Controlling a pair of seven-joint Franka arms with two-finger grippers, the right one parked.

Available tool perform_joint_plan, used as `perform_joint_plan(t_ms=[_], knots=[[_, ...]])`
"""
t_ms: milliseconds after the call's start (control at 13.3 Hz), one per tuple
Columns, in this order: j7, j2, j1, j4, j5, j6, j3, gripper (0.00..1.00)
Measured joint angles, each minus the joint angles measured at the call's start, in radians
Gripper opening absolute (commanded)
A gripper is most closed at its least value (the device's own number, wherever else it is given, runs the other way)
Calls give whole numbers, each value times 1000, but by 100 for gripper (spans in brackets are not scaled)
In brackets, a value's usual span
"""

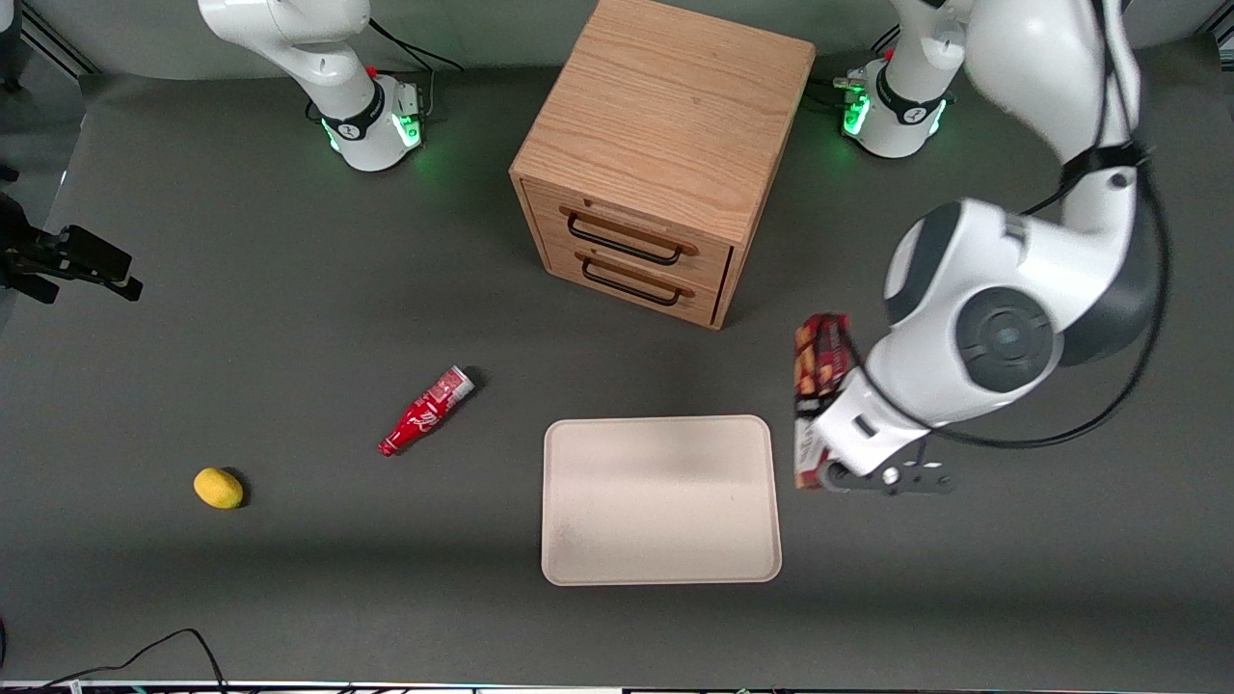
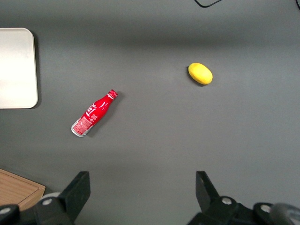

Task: Place red cookie box on tray
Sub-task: 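Carry the held box over the cream tray with the left gripper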

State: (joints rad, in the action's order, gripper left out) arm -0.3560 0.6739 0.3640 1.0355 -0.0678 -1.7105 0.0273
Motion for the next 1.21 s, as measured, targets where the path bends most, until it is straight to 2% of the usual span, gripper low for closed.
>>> perform_joint_plan(t_ms=[301, 527, 1205], knots=[[-54, 198, 35, -72, 4, -223, 0, 0], [-54, 298, 37, -134, 62, -270, -1, 0], [-58, 362, 67, -146, 80, -356, -6, 1]])
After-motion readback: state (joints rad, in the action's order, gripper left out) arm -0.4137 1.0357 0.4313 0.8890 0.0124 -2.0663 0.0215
